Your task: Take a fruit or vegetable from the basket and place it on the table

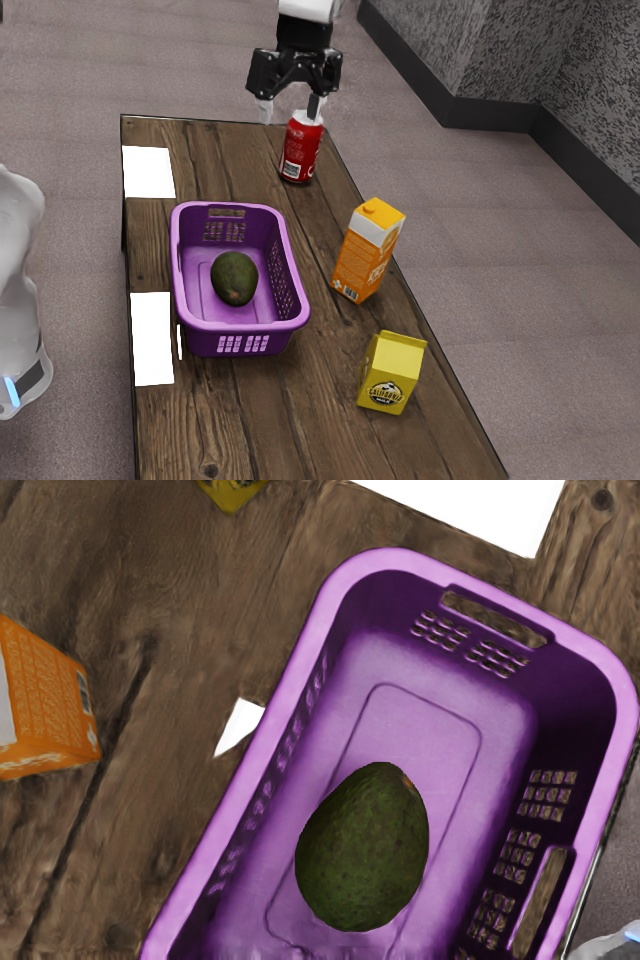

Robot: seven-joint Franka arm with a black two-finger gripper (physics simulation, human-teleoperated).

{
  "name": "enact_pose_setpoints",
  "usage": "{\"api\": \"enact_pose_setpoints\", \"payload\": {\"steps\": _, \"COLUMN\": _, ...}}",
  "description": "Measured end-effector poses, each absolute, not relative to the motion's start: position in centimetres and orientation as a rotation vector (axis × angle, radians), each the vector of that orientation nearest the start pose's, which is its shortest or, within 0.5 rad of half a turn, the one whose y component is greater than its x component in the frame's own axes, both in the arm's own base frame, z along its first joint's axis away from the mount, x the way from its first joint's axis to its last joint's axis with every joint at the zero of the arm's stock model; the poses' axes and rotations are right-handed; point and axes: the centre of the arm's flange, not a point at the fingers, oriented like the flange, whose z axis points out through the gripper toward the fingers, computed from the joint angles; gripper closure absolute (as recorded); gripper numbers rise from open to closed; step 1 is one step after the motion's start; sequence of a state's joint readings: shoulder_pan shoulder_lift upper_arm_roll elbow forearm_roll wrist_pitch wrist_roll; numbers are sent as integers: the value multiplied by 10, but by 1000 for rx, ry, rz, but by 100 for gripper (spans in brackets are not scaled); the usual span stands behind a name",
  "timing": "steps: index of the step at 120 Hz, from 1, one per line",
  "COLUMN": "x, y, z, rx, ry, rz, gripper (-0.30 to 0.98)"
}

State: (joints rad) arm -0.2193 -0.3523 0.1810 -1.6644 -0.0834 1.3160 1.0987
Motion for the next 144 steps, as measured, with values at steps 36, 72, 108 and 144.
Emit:
{"api": "enact_pose_setpoints", "payload": {"steps": 36, "x": 342, "y": 61, "z": 635, "rx": -2365, "ry": 2075, "rz": -387, "gripper": 0}}
{"api": "enact_pose_setpoints", "payload": {"steps": 72, "x": 301, "y": 49, "z": 625, "rx": -2078, "ry": 2247, "rz": -469, "gripper": 0}}
{"api": "enact_pose_setpoints", "payload": {"steps": 108, "x": 292, "y": 73, "z": 615, "rx": -2198, "ry": 2231, "rz": -442, "gripper": 0}}
{"api": "enact_pose_setpoints", "payload": {"steps": 144, "x": 293, "y": 90, "z": 603, "rx": -2266, "ry": 2214, "rz": -418, "gripper": 0}}
